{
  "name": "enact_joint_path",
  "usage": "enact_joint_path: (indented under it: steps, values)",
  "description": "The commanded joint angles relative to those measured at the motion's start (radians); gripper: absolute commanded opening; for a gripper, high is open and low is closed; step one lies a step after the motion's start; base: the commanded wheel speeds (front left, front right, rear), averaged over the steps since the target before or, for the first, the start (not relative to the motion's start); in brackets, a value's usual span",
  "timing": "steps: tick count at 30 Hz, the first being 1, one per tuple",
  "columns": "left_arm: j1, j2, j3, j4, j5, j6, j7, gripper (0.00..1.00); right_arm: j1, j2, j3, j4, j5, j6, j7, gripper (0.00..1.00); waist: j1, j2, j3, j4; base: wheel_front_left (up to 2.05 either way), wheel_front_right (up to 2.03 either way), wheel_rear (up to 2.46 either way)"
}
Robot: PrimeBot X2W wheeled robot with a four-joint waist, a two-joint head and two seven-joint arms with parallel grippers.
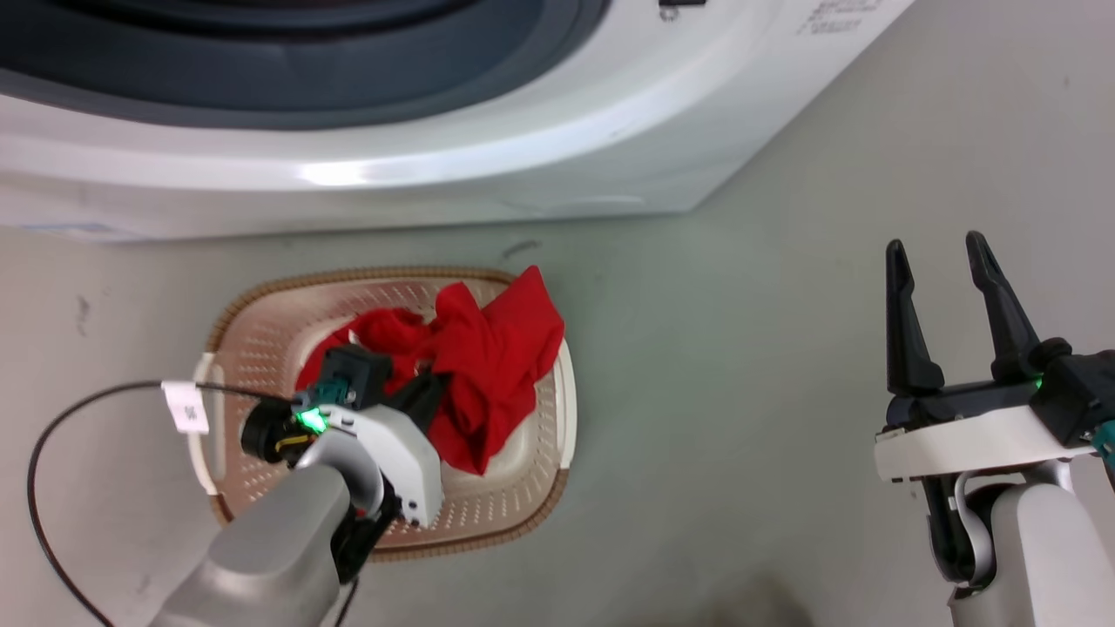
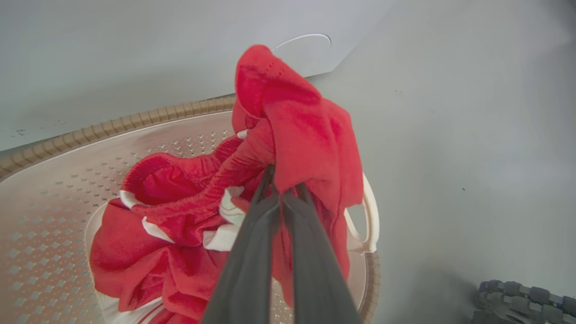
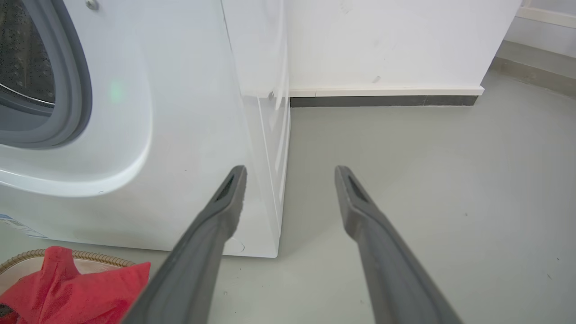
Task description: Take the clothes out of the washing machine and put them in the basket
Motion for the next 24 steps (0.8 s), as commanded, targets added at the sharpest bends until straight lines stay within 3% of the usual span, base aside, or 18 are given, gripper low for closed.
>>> enact_joint_path:
  steps: [1,11,13,24]
  values:
    - [-0.026,-0.001,-0.008,0.013,0.005,-0.001,-0.007,0.0,-0.016,0.0,0.001,-0.007,0.001,-0.001,-0.002,1.0,-0.0001,0.0,0.059,-0.027,0.0,0.0,0.0]
    - [-0.181,-0.008,-0.153,0.144,-0.066,-0.002,-0.007,0.0,-0.05,0.0,0.027,-0.038,0.023,-0.001,-0.002,1.0,-0.0001,0.0,0.215,-0.066,0.0,0.0,0.0]
    - [-0.224,-0.007,-0.183,0.22,-0.105,-0.002,0.022,0.0,-0.057,0.0,0.029,-0.046,0.036,-0.001,-0.002,1.0,-0.0001,0.0,0.258,-0.085,0.0,0.0,0.0]
    - [-0.287,-0.013,-0.234,0.395,-0.126,-0.002,0.018,0.02,-0.07,0.0,0.036,-0.066,0.058,-0.001,-0.002,1.0,-0.0001,0.0,0.324,-0.116,0.0,0.0,0.0]
